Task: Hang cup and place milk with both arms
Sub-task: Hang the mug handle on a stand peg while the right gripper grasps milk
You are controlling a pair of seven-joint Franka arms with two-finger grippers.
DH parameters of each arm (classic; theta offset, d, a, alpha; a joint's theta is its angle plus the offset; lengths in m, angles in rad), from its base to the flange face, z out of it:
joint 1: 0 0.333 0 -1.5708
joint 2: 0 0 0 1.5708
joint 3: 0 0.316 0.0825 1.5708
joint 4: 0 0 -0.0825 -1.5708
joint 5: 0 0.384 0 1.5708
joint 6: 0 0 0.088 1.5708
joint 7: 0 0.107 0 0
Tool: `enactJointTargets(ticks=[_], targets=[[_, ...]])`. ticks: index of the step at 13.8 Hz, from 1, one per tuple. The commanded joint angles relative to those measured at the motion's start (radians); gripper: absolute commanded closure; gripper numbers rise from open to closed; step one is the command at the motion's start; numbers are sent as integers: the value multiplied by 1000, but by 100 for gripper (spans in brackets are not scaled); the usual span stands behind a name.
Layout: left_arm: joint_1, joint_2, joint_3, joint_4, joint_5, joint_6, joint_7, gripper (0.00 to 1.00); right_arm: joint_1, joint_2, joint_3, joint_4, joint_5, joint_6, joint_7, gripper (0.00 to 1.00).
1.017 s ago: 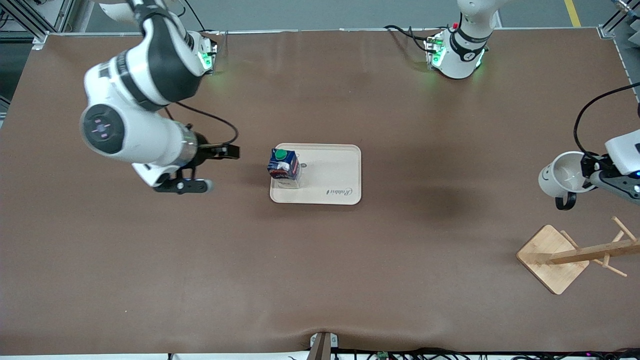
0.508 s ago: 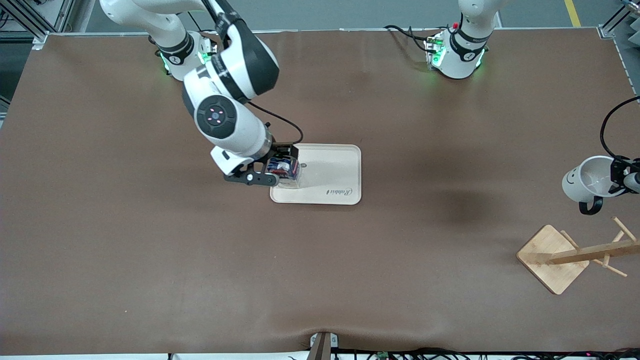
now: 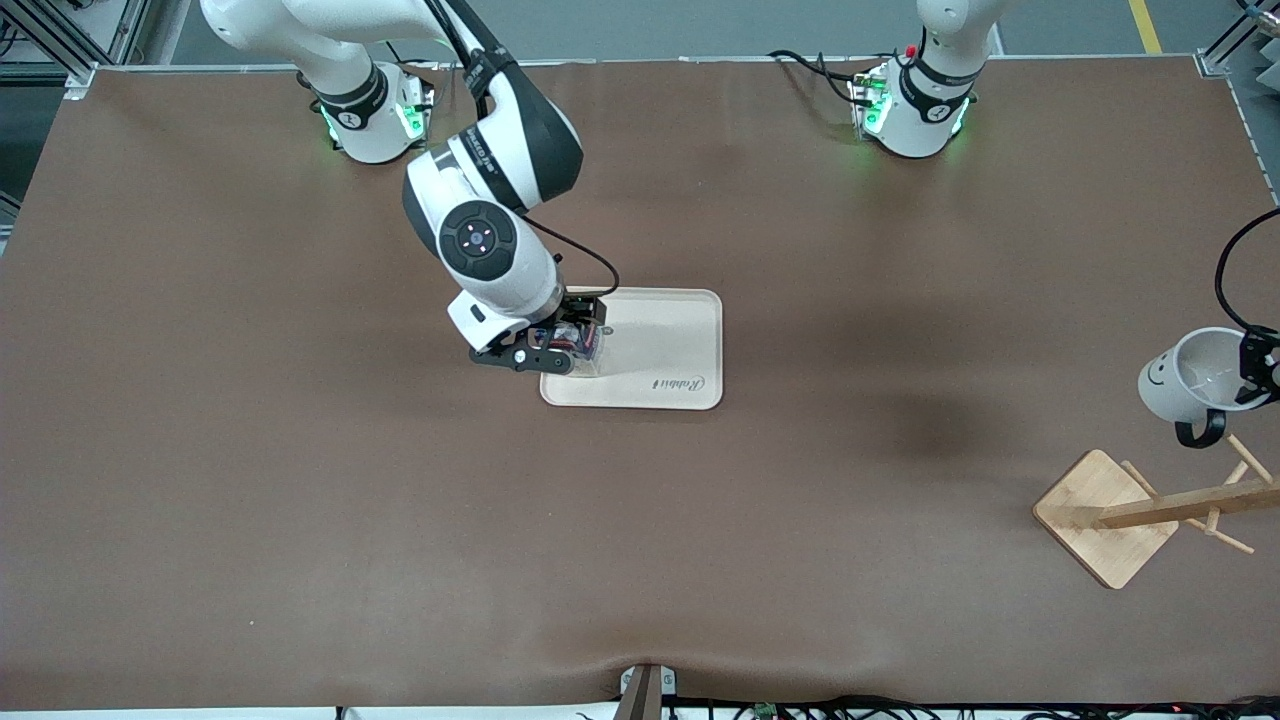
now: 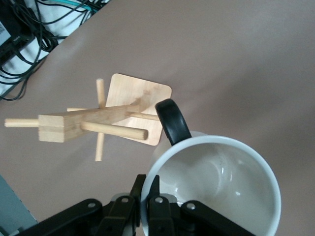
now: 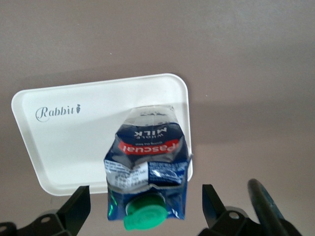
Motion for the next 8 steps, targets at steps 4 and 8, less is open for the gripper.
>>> enactJointTargets(ticks=[4,8], targets=[[43,58,-6,62,-18,18,28,100,42,-13,-13,-105,-19,138,75,100],[52,75,-6,74,-18,18,25,100,24,-33,-21,-55,-3,85,147,100]])
